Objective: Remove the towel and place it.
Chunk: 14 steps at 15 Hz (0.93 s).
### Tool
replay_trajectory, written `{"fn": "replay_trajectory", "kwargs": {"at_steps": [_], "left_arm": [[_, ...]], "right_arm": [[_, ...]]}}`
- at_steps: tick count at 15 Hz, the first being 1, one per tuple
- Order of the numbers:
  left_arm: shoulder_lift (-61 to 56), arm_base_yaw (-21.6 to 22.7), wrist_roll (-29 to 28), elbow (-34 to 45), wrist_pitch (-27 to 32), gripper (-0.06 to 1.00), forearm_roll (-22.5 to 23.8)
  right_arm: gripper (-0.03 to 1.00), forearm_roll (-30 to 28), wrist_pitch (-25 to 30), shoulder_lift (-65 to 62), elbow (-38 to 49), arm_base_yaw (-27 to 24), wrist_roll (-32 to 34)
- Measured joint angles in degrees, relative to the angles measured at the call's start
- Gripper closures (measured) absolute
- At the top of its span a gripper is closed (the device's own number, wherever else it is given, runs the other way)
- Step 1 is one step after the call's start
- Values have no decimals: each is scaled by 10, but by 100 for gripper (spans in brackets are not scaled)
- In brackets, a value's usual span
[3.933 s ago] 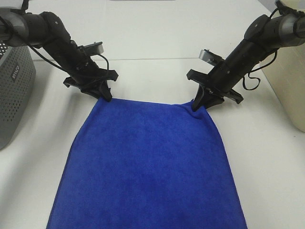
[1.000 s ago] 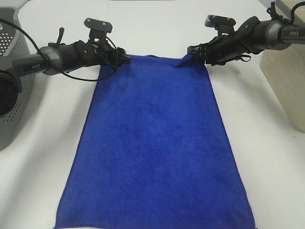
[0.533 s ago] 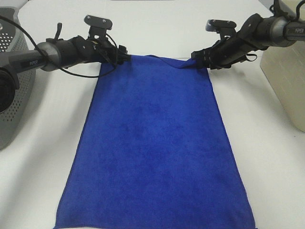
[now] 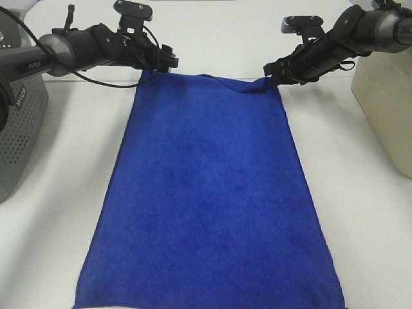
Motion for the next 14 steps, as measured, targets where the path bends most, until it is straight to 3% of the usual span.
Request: {"fn": "replay_trajectory", "kwargs": {"at_steps": [2, 7, 12, 14], "left_arm": [[-2, 0, 0, 0, 11, 24, 0], [-3, 0, 0, 0, 11, 24, 1], [-3, 0, 0, 0, 9, 24, 5], [-3, 0, 0, 0, 6, 24, 5]], "right_arm": [[45, 5, 1, 0, 0, 0, -68], [45, 80, -35, 24, 0, 20, -302], [45, 101, -84, 33, 0, 24, -401], [45, 143, -113, 33, 0, 24, -464]]}}
